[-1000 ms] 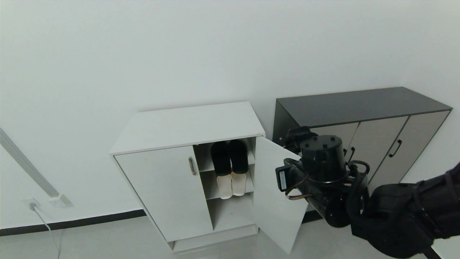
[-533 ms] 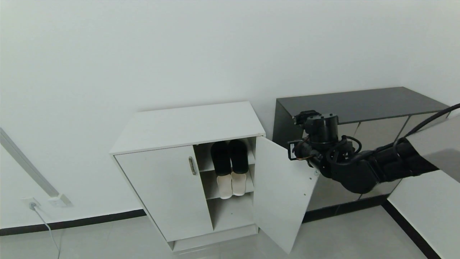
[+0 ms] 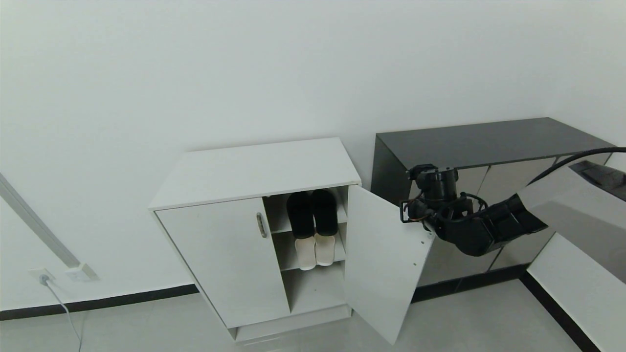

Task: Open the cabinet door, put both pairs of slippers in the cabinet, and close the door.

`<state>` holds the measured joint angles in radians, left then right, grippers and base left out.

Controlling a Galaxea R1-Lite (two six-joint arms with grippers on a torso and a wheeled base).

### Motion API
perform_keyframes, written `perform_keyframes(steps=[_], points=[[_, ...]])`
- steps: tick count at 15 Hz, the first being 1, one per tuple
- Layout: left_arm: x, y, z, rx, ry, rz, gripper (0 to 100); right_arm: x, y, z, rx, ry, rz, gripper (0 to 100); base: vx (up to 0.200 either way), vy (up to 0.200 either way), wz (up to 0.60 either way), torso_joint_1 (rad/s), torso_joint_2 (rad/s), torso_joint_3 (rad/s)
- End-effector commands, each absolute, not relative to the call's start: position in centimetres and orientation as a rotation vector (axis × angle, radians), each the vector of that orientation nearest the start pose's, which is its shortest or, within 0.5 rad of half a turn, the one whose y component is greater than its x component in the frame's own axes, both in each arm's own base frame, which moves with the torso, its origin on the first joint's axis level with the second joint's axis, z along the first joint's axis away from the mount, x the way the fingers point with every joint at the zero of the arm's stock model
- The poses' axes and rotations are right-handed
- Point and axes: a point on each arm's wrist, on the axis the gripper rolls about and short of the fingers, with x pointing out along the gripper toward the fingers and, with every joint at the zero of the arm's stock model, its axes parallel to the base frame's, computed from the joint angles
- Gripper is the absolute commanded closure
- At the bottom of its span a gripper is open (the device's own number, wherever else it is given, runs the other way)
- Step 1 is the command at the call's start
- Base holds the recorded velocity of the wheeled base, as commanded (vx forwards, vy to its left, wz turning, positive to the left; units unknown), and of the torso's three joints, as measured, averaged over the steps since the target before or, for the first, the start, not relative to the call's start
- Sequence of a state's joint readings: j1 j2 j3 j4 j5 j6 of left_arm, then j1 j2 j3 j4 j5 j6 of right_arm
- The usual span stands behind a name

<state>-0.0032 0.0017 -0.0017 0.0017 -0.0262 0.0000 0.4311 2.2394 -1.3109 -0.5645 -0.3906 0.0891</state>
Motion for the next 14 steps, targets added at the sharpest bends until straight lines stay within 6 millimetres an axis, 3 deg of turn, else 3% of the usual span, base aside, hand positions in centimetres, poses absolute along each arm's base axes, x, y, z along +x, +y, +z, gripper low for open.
perform_keyframes(steps=[1,10,14], points=[[-2.3,-0.1,7.6,0.000,0.002,-0.029,100,41.2,17.6,9.3,-0.064,0.359,0.019,100,0.000,0.000,0.00,0.000,0.00,0.000],[-2.3,-0.1,7.6,0.000,0.002,-0.029,100,40.6,17.9,8.6,-0.076,0.384,0.029,100,0.000,0.000,0.00,0.000,0.00,0.000],[-2.3,-0.1,7.6,0.000,0.002,-0.029,100,38.9,19.6,8.8,-0.069,0.391,0.075,100,0.000,0.000,0.00,0.000,0.00,0.000]])
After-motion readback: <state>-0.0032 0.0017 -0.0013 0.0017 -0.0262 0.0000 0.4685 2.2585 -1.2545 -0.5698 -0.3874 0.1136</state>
